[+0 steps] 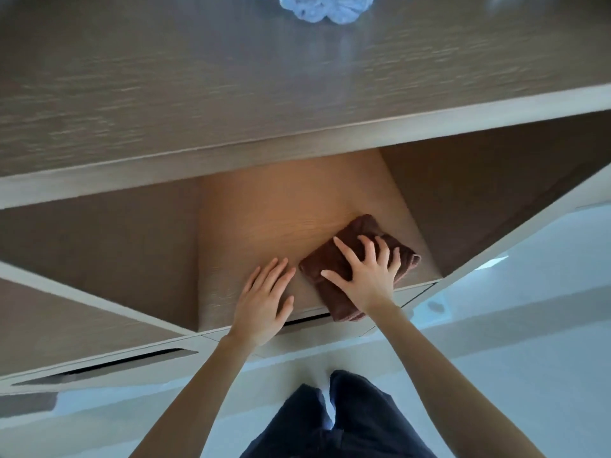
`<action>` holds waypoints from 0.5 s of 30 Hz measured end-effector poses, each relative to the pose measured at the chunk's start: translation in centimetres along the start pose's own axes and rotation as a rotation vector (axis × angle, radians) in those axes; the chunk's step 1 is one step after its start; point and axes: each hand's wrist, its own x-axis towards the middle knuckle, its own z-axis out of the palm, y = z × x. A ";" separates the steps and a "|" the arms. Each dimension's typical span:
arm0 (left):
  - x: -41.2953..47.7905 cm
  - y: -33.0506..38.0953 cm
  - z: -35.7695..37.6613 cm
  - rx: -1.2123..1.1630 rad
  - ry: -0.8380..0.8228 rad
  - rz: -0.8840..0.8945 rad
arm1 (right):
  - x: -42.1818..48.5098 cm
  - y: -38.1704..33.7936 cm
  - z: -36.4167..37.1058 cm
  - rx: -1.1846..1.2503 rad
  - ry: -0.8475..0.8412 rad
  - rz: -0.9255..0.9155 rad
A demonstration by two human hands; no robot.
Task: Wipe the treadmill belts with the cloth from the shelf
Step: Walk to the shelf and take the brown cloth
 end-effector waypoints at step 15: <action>0.7 0.4 -1.1 -0.032 -0.145 0.328 | -7.6 1.1 -2.5 0.000 0.354 0.077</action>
